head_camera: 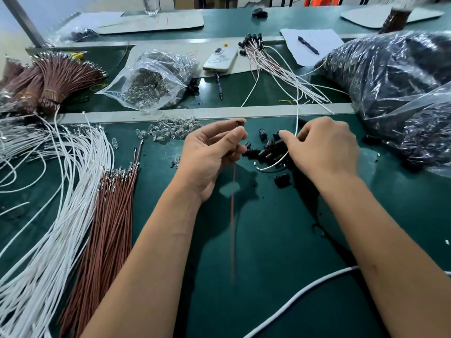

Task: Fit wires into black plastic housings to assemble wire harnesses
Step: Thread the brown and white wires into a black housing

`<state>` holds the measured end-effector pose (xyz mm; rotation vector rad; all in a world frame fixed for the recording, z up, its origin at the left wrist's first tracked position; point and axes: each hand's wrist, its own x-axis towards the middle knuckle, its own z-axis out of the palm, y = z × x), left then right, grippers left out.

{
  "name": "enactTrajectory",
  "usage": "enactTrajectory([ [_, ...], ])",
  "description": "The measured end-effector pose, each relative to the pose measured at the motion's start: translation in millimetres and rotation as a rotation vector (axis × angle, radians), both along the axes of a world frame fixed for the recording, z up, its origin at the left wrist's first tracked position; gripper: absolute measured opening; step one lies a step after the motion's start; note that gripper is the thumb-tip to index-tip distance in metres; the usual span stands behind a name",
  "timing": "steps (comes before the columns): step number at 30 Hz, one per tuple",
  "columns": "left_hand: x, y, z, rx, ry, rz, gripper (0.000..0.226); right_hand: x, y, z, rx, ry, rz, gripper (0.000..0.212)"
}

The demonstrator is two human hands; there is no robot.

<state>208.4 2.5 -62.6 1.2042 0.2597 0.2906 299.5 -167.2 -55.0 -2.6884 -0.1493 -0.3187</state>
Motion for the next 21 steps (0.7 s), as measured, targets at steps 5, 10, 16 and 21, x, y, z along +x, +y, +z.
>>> enactTrajectory([
  [5,-2,-1,0,0.01,0.008,-0.066,0.029,28,6,12,0.057,0.248,0.004,0.028],
  [10,-2,4,-3,0.018,-0.014,-0.112,0.029,25,2,35,0.923,0.537,0.201,0.021],
  [16,-3,4,-5,-0.005,-0.096,-0.19,0.024,-13,-3,41,1.386,0.532,0.487,0.018],
  [21,-3,2,-6,-0.048,-0.167,-0.246,0.028,-32,-7,29,1.552,0.492,0.626,0.023],
])
